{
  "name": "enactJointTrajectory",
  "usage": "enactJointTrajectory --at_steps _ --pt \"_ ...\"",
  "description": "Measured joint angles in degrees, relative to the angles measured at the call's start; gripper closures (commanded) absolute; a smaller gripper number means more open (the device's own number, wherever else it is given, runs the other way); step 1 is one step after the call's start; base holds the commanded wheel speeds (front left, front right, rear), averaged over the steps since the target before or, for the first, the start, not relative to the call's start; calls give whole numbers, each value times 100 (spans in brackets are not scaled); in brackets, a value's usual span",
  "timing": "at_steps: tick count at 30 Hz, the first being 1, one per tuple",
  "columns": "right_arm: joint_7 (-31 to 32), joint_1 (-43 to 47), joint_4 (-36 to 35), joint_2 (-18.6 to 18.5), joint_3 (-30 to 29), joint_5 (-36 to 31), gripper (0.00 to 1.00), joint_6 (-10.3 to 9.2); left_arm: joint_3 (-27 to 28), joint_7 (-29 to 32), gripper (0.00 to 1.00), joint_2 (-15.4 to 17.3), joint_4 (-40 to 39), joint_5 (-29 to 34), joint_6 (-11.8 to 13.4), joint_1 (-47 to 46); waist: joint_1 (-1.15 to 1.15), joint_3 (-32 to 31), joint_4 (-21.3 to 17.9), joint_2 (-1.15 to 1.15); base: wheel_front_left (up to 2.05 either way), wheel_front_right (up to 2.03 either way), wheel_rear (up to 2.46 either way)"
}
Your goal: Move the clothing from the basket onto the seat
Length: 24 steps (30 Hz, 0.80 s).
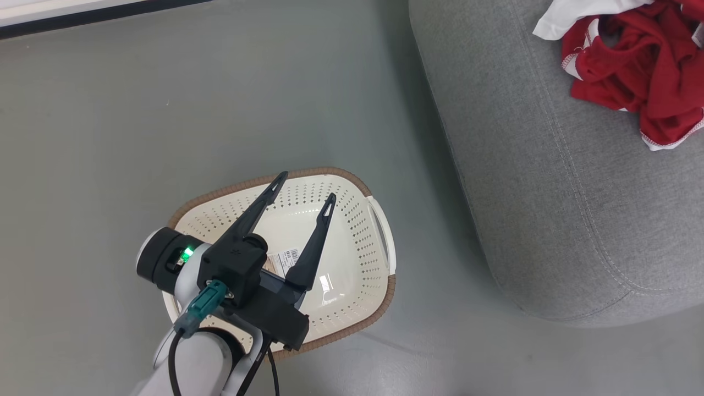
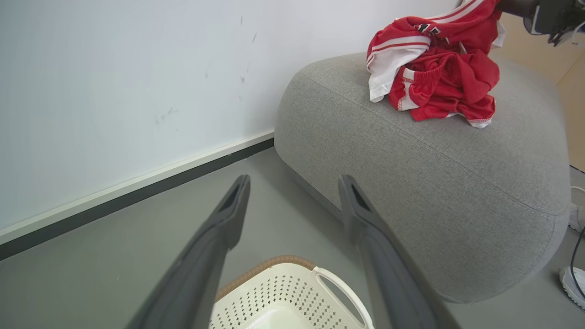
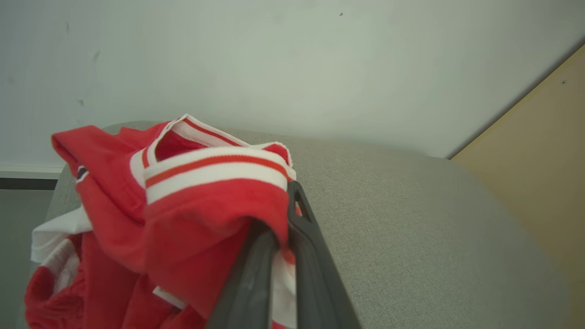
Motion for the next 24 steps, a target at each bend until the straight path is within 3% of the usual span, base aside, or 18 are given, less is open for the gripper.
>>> enactJointTrajectory --at_steps 10,13,14,17,24 --pt "-58 263 189 269 -91 137 100 15 82 -4 0 48 -5 1 26 -14 0 -6 -46 0 0 0 0" --pt "-101 321 185 326 -84 137 60 35 113 -22 0 56 -2 1 29 -14 -1 -42 -100 0 0 0 0" --pt "-101 338 185 342 -66 135 54 55 119 -59 0 56 0 0 30 -14 -1 -57 -121 0 0 0 0" --pt "-103 345 171 365 -25 111 0 60 122 -60 0 53 26 0 31 -13 0 -95 -162 0 0 0 0" --pt "-109 576 111 491 69 43 0 155 148 -157 0 36 183 -19 75 7 0 -301 -302 0 0 0 0"
